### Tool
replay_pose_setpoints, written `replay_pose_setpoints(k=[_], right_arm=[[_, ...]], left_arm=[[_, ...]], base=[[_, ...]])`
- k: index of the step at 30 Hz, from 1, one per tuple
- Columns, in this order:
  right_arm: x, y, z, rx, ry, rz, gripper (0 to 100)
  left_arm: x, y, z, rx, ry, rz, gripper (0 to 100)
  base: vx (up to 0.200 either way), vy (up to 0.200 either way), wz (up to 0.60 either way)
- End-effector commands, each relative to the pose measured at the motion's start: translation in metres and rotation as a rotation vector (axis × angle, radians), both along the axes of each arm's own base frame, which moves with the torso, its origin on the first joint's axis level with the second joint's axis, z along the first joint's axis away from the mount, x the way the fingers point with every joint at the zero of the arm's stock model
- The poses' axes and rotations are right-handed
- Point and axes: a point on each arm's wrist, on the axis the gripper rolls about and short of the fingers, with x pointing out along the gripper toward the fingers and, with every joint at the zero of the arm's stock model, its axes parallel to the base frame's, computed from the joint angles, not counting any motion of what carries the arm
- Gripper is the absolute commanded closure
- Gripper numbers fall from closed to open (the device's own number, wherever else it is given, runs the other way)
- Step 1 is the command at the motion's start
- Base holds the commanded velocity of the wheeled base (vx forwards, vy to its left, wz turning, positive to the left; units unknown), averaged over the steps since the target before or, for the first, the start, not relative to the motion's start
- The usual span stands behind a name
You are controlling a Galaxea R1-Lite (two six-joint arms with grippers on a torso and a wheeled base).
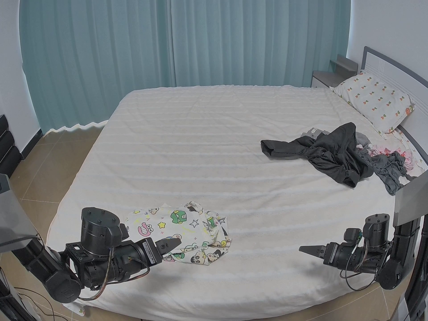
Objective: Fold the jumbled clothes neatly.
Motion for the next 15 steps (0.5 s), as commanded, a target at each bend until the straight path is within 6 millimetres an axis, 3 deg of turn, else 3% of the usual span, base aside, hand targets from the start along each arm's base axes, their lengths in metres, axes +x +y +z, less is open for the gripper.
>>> replay_pose_setpoints(k=[1,15], right_arm=[[0.001,0.0,0.001,0.003,-0.012,0.0,0],[0.001,0.002,0.001,0.003,-0.015,0.007,0]], left_arm=[[0.004,0.005,-0.001,-0.01,-0.002,0.016,0],[0.021,0.019,-0.005,-0.023,-0.019,0.088,0]], base=[[0.0,0.2,0.0],[0.0,0.2,0.0]])
